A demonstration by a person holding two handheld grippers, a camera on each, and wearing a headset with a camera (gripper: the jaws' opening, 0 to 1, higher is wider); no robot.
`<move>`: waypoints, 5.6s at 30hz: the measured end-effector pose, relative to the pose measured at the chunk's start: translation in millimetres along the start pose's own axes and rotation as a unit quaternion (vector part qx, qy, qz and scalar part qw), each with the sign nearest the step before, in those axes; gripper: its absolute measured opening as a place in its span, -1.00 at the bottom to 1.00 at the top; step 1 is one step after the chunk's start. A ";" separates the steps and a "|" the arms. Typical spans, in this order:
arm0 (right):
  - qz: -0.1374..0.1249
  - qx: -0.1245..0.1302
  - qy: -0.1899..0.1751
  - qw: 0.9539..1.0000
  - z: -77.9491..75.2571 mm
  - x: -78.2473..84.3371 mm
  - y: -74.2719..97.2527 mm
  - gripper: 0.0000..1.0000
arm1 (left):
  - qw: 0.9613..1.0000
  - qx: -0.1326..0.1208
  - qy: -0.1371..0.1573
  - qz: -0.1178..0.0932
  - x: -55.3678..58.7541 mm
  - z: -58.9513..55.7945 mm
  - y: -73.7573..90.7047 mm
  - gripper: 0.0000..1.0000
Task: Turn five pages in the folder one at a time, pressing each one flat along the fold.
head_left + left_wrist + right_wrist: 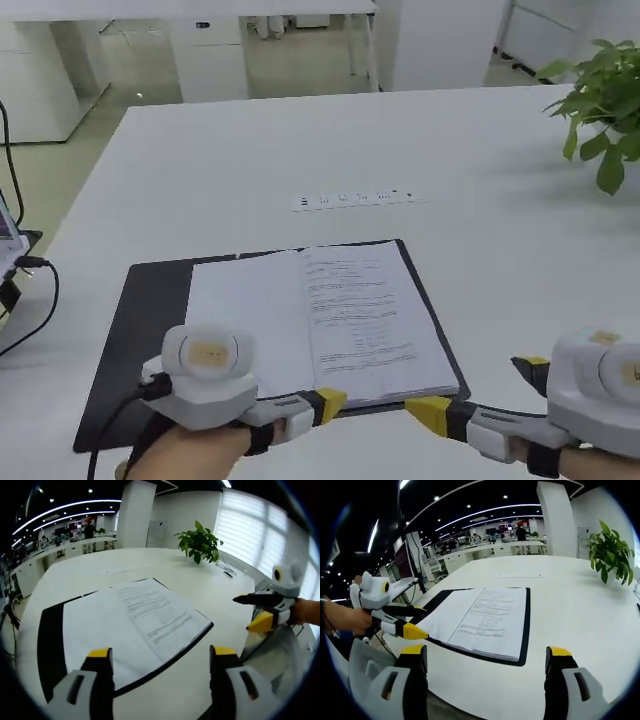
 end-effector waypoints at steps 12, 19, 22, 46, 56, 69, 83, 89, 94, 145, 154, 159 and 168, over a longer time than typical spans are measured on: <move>0.003 0.000 -0.017 1.000 -19.7 3.6 -0.9 0.97 | 0.999 0.029 -0.007 -0.017 -9.3 -38.7 -54.3 0.50; -0.005 -0.005 -0.030 1.000 -29.4 4.1 -2.8 0.96 | 0.999 0.033 -0.024 -0.036 -10.3 -54.0 -82.1 0.36; -0.002 -0.005 -0.032 0.999 -32.1 6.4 -3.5 0.96 | 0.999 0.033 -0.019 -0.039 -9.5 -58.8 -92.0 0.35; -0.017 0.003 -0.072 0.997 -48.5 19.3 -4.9 0.91 | 0.993 0.000 -0.080 -0.084 6.7 -79.0 -135.0 0.15; -0.015 0.000 -0.076 0.997 -47.8 20.8 -9.2 0.91 | 0.989 0.001 -0.088 -0.119 11.7 -77.2 -134.7 0.13; -0.009 -0.002 -0.080 0.997 -45.8 23.6 -12.4 0.90 | 0.990 -0.002 -0.056 -0.126 9.9 -71.5 -133.5 -0.08; -0.013 -0.024 -0.065 0.998 -43.2 11.3 -29.2 0.75 | 0.993 0.017 0.000 -0.121 8.1 -61.8 -130.1 -0.30; -0.016 -0.033 -0.066 0.997 -38.3 7.2 -37.0 0.74 | 0.992 0.015 0.032 -0.118 7.9 -53.8 -129.6 -0.49; -0.011 -0.035 -0.059 0.998 -36.4 6.2 -38.2 0.73 | 0.990 0.032 0.069 -0.116 8.1 -53.5 -126.2 -0.47; -0.097 -0.103 -0.290 0.947 -69.8 -27.8 -107.7 -0.95 | 0.981 0.053 0.165 -0.091 9.2 -41.1 -122.6 -0.74; -0.094 -0.111 -0.322 0.935 -65.0 -37.3 -101.3 -1.00 | 0.982 0.074 0.153 -0.076 9.6 -45.9 -104.9 -0.38; -0.099 -0.121 -0.335 0.929 -55.9 -48.7 -92.9 -1.00 | 0.986 0.081 0.116 -0.088 6.9 -36.5 -77.9 -0.21; -0.119 -0.151 -0.318 0.928 -18.9 -77.4 -88.6 -1.00 | 0.991 0.067 0.068 -0.099 8.0 -7.3 -34.1 -0.03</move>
Point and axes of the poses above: the centre of the closed fingertips' face, and the gripper's own axes: y roughly backward along the fingers, z roughly to its left, x roughly out of its underside, the point moved 7 cm from there along y, roughly backward along the fingers, and after that the axes turned 7 degrees about -x, right-handed, at the moved point
